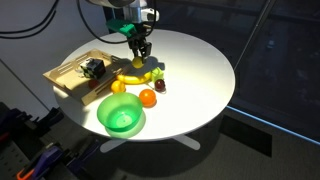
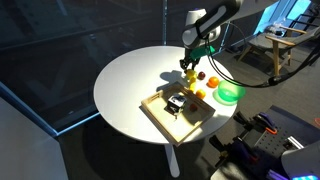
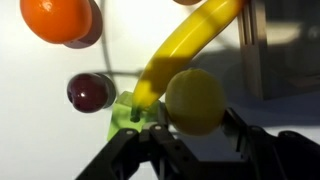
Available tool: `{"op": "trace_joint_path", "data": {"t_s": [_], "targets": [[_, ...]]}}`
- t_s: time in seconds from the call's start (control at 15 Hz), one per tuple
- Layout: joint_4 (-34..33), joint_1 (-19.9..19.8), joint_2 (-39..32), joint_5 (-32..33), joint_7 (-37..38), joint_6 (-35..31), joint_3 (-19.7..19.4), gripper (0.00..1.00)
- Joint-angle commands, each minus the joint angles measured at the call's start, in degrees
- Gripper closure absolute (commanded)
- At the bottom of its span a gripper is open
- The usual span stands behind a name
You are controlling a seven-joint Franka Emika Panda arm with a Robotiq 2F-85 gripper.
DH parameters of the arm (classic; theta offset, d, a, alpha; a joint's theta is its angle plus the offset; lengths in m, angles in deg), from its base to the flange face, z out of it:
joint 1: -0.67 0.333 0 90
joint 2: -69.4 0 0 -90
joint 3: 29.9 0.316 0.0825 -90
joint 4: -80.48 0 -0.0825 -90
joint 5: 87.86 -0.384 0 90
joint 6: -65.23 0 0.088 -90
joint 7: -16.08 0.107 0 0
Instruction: Put the toy lemon in the bowl
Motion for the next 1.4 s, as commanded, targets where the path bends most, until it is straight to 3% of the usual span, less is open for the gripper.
{"op": "trace_joint_path", "data": {"t_s": [0.0, 0.87, 1.33], "targets": [[6.5, 0.7, 5.8, 1.8, 0.6, 0.2, -1.2, 0.68], [24.3, -0.9, 18.9, 3.0, -0.9, -2.5, -2.4, 0.68], [34.6, -3.2, 25.8, 2.6, -2.2, -8.0, -3.8, 0.68]]}}
